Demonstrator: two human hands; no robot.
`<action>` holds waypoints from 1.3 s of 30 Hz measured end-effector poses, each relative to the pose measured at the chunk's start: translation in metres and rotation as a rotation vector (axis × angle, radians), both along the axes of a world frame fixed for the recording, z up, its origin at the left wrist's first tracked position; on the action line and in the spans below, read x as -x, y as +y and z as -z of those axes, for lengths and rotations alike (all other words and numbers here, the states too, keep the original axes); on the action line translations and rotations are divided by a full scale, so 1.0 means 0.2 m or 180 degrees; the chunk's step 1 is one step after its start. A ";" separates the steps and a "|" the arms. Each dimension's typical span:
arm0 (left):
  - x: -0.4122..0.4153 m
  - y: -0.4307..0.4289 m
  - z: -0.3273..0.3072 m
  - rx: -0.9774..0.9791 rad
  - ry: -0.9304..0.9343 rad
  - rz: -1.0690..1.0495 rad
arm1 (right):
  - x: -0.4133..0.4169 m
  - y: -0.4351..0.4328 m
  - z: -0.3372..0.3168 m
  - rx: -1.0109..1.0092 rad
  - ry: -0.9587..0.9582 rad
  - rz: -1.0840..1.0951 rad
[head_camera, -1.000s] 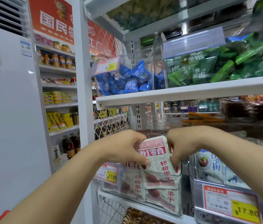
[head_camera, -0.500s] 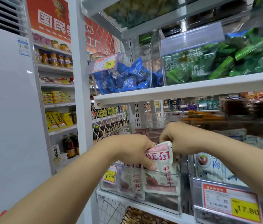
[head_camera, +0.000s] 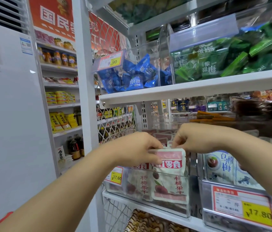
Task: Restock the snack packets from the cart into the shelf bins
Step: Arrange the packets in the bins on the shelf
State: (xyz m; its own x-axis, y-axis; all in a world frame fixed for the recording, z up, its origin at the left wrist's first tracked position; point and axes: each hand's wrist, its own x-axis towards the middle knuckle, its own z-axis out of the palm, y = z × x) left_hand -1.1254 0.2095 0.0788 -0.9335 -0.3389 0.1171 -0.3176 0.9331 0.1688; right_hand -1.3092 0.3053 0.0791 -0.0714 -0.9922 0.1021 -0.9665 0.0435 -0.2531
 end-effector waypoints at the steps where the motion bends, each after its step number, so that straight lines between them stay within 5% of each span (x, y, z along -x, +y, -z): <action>1: 0.02 0.00 0.02 0.0078 -0.0079 -0.0022 | 0.00 -0.01 0.01 0.0058 0.0034 -0.0001; 7: 0.09 -0.01 0.09 0.0246 -0.0419 -0.0121 | -0.04 0.03 -0.01 0.0832 -0.0202 0.0073; 13: 0.03 -0.04 0.08 -0.0343 0.0205 -0.0136 | -0.14 0.14 -0.01 -0.0064 0.0111 -0.0049; 18: 0.08 -0.02 0.13 0.0152 -0.0064 -0.0276 | -0.19 0.07 0.05 -0.0081 0.1109 0.0231; 24: 0.00 -0.05 0.15 -0.0292 0.0666 -0.0468 | -0.16 0.10 0.04 0.0834 0.0516 0.0469; 33: -0.01 -0.02 0.18 -0.0530 0.0739 -0.0426 | -0.14 0.04 -0.01 -0.0111 0.1241 0.0750; 39: 0.00 -0.01 0.27 -0.0363 0.1025 -0.0436 | -0.18 0.03 0.03 0.0417 0.1265 0.0701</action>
State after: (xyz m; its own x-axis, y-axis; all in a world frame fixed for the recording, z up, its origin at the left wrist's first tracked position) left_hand -1.1246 0.2073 0.0256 -0.8001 -0.4861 0.3516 -0.3519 0.8549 0.3811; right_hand -1.2732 0.3118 0.0724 -0.2087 -0.9348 0.2873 -0.9609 0.2507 0.1174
